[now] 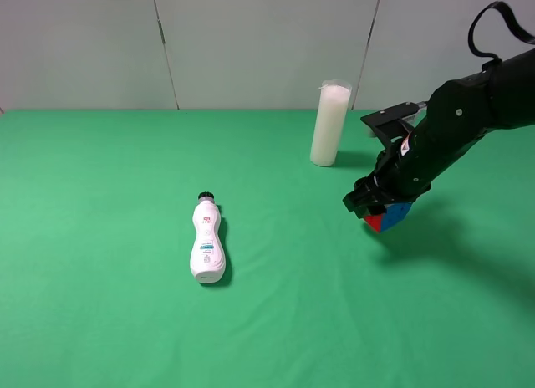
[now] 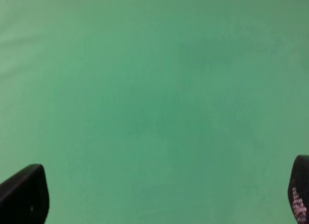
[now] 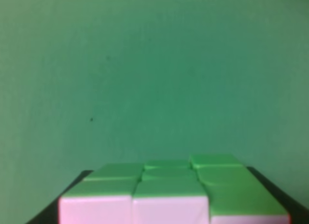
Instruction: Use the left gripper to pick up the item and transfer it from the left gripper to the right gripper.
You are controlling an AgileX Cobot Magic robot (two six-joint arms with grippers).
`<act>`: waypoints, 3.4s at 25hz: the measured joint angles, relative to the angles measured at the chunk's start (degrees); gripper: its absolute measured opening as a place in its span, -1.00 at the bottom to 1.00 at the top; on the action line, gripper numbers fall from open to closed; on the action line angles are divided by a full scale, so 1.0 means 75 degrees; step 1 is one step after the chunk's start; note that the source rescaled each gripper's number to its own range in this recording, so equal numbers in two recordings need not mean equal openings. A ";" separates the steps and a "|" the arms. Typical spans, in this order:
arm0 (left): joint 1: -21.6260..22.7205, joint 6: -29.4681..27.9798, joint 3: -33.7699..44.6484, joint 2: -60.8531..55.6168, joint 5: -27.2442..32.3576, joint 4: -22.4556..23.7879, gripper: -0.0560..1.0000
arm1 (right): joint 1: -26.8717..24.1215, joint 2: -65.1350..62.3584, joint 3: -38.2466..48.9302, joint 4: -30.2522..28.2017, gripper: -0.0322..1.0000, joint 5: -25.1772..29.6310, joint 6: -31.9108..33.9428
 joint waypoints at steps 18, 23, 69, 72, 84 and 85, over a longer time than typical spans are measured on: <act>0.0000 0.0000 0.0000 0.0000 0.0000 0.0000 0.99 | 0.0000 0.0267 0.0000 -0.0019 0.42 -0.0028 0.0119; 0.0000 0.0000 0.0000 0.0000 0.0000 0.0000 0.99 | 0.0000 0.0267 0.0000 -0.0019 0.94 -0.0022 0.0231; 0.0000 0.0000 0.0000 0.0000 0.0000 0.0000 0.99 | 0.0000 -0.8151 0.1295 -0.0021 1.00 0.5304 0.0864; 0.0000 0.0000 0.0000 0.0000 0.0000 0.0000 0.99 | 0.0000 -0.9003 0.1795 -0.0007 1.00 0.5328 0.0891; 0.0000 0.0000 0.0000 0.0000 0.0000 0.0014 0.99 | 0.0000 -1.2455 0.2787 0.0033 1.00 0.5118 0.1259; 0.0000 0.0000 0.0000 0.0000 0.0000 0.0014 0.99 | 0.0000 -1.2723 0.2789 0.0033 1.00 0.5081 0.1259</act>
